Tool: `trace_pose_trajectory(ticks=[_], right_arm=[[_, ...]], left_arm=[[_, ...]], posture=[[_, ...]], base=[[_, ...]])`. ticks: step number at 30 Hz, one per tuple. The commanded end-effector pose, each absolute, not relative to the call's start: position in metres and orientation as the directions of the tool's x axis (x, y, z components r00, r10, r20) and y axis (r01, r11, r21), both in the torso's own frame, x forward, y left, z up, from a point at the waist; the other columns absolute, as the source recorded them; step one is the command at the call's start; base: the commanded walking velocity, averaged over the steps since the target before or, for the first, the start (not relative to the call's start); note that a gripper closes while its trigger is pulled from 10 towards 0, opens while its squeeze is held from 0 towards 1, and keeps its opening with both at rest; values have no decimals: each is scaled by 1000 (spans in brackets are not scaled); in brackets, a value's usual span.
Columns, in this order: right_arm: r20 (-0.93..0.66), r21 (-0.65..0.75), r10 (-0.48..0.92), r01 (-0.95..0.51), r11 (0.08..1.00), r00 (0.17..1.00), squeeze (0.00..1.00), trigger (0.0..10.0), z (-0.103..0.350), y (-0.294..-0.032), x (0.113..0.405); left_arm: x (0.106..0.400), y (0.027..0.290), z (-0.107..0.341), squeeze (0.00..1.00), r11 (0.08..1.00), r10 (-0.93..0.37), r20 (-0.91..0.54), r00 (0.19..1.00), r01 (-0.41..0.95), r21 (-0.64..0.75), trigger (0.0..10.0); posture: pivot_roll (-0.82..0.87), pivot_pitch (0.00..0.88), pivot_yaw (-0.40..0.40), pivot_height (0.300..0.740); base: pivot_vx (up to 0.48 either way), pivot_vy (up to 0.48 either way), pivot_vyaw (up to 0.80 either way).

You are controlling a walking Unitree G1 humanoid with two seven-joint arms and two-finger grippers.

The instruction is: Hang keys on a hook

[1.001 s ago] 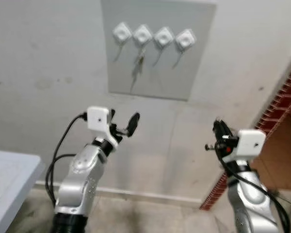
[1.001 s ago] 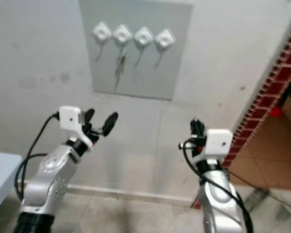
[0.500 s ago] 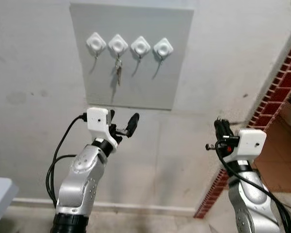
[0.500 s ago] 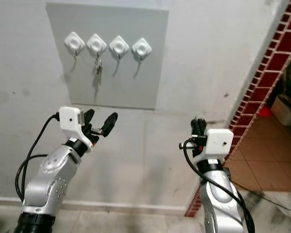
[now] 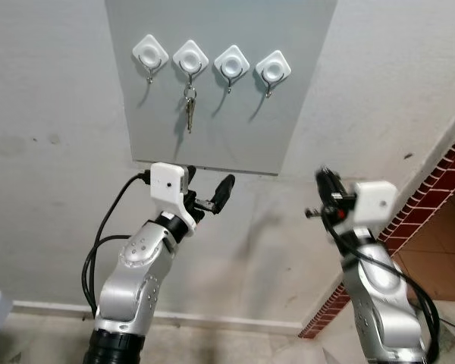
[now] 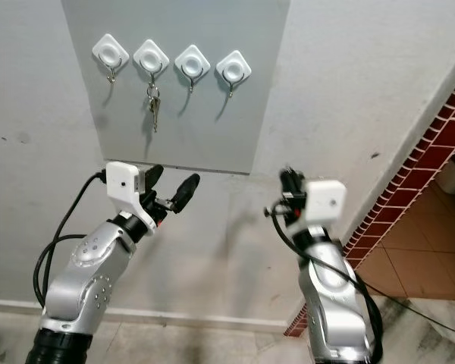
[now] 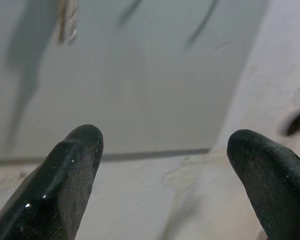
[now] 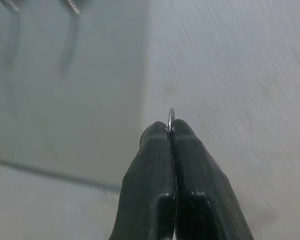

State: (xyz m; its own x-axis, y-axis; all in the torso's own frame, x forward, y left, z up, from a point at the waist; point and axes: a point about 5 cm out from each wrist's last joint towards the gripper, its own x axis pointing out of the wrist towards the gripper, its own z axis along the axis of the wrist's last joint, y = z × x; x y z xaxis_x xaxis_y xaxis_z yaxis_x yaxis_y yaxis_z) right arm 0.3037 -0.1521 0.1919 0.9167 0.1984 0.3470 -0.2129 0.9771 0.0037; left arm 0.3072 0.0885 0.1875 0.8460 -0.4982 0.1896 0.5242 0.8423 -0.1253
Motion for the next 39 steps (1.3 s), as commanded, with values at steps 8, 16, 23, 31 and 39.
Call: trace_pose_trajectory(ticks=[8,16,23,31,39], right_arm=[[430,-7,222,-243,970,875,0,10000,217,-157,318],[469,1,246,-279,960,848,0,10000,225,-156,323],[515,13,271,-323,946,813,0,10000,237,-149,328],[553,27,286,-360,933,783,0,10000,248,-144,332],[582,36,319,-416,909,748,0,10000,258,-138,337]], left_arm=[[301,66,206,0,779,-594,243,767,624,-62,10000],[299,60,211,0,758,-619,258,742,650,-50,10000],[300,55,220,0,734,-644,281,711,678,-33,10000],[301,52,225,0,720,-660,292,692,694,-17,10000],[304,53,234,0,717,-662,311,682,697,-4,10000]], posture=[[-2,54,-56,740],[-1,55,-58,740],[-1,50,-53,740],[-1,43,-51,740],[-2,44,-49,740]], base=[[0,0,0],[0,0,0],[0,0,0],[0,0,0],[0,0,0]])
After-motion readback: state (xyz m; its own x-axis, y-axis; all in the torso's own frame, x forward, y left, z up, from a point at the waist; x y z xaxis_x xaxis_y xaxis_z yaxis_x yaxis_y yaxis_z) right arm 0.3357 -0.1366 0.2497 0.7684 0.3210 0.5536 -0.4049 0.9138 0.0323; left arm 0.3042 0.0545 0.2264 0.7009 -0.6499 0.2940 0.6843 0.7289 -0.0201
